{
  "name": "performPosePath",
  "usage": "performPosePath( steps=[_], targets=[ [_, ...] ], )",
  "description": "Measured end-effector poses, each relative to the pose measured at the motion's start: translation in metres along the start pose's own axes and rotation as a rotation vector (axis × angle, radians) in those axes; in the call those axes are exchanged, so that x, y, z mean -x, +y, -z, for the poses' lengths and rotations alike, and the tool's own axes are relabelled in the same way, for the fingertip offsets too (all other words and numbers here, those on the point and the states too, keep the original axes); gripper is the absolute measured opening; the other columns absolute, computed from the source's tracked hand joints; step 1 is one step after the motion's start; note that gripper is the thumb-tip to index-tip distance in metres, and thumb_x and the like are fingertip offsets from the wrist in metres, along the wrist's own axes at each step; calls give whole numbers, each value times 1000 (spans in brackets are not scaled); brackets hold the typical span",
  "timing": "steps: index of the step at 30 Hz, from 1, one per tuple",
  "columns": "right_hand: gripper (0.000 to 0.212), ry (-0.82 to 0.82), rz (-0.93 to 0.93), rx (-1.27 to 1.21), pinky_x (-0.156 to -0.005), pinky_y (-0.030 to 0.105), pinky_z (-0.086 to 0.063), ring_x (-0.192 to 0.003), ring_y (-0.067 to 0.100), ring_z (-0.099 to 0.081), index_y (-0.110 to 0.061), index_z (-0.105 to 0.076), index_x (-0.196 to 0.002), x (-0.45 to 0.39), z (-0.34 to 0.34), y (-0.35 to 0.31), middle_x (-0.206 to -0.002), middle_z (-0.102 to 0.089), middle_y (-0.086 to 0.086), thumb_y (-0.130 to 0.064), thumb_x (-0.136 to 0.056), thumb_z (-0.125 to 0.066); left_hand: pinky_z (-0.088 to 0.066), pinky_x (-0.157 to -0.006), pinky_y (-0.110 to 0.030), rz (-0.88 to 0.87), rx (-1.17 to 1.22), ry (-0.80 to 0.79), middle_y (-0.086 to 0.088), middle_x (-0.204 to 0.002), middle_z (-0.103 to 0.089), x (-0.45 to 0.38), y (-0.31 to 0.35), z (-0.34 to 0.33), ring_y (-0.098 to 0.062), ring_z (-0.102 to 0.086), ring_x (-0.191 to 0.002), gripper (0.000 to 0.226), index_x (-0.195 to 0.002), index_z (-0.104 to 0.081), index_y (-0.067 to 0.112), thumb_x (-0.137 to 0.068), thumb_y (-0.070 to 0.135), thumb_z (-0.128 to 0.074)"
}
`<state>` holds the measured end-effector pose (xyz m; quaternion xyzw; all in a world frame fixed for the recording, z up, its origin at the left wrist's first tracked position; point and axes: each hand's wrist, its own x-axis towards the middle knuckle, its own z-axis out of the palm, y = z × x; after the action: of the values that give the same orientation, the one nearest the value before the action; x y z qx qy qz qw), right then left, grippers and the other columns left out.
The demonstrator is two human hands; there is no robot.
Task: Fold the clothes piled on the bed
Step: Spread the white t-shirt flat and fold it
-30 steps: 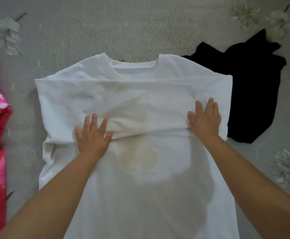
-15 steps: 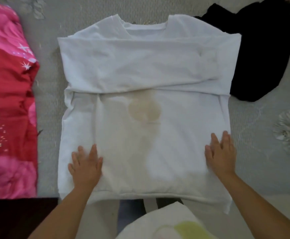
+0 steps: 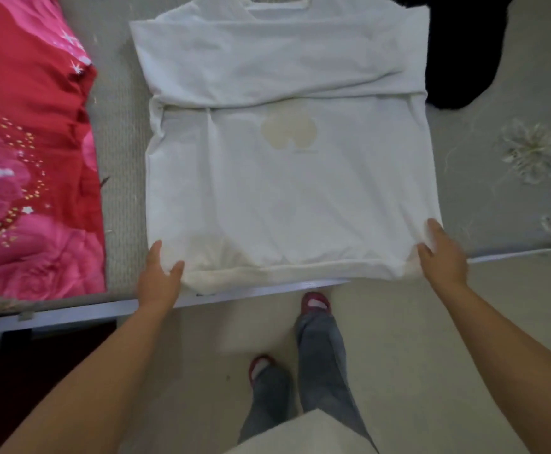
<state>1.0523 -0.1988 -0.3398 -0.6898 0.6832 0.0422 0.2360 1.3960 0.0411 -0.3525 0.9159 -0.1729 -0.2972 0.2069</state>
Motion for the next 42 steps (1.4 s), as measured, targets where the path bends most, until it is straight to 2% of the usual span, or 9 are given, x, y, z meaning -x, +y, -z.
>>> performPosePath(
  steps=[8,14,17,21,24,27,35,39,42],
  targets=[
    [56,21,4,236,-93,46,-36,-114,43,-43,-21,-27,-144,18,35,7,-124,-39,32,-27,-93,-49,-39,-90,-45,-27,-392,-86,-25,-127,-47,10,-39,27,-40,-47,-113,62,-144,-24,27,-90,39,-52],
    [62,12,-6,-7,-96,42,-36,-115,43,-44,-14,-22,-145,37,3,16,-132,-37,31,-6,-91,-51,-36,-96,-42,-88,-121,-44,-27,-132,-44,29,-38,8,-42,-45,-117,61,-145,-24,17,-91,7,-51],
    [63,47,-104,-181,-97,38,-35,-121,41,-44,-11,-20,-146,44,-1,24,-136,-42,27,-2,-91,-49,-32,-101,-41,-121,-58,-2,-18,-141,-40,38,-40,7,-37,-41,-125,58,-144,-26,14,-92,5,-48],
    [59,-53,13,-120,-95,37,-36,-118,42,-47,-18,-25,-144,51,-7,25,-135,-46,23,-3,-92,-46,-22,-108,-31,-170,-29,-80,-12,-146,-35,49,-42,8,-29,-34,-133,49,-140,-35,8,-93,-2,-42],
    [50,-102,40,-69,-93,36,-37,-117,40,-47,-16,-34,-141,48,-14,24,-131,-49,25,-5,-93,-44,-28,-105,-32,-98,2,-67,-13,-142,-41,52,-38,7,-30,-41,-128,42,-136,-42,8,-94,4,-43],
    [49,-144,-7,-60,-94,37,-37,-120,38,-46,-19,-35,-141,40,-17,25,-132,-48,24,-14,-94,-47,-40,-93,-35,-71,45,-60,-16,-133,-51,52,-34,5,-35,-57,-106,43,-133,-46,10,-91,12,-54],
    [48,-47,-7,-224,-103,32,-28,-127,34,-41,-1,-44,-133,30,5,6,-137,-43,24,-13,-89,-58,-30,-104,-36,-34,78,73,-17,-135,-49,55,-12,13,-31,-43,-126,52,-132,-48,5,-85,23,-64],
    [52,32,-52,-488,-108,39,-32,-125,30,-45,-6,-48,-132,30,43,-18,-136,-47,17,-17,-84,-65,-29,-107,-33,-65,280,128,-14,-138,-46,59,9,41,-27,-41,-128,53,-132,-47,5,-84,20,-65],
    [60,75,-7,-514,-106,39,-33,-127,30,-42,-7,-42,-137,31,82,-48,-139,-43,16,-20,-83,-66,-33,-103,-34,-109,316,143,-12,-136,-48,55,37,69,-26,-44,-125,62,-134,-46,8,-80,28,-70]
  ],
)
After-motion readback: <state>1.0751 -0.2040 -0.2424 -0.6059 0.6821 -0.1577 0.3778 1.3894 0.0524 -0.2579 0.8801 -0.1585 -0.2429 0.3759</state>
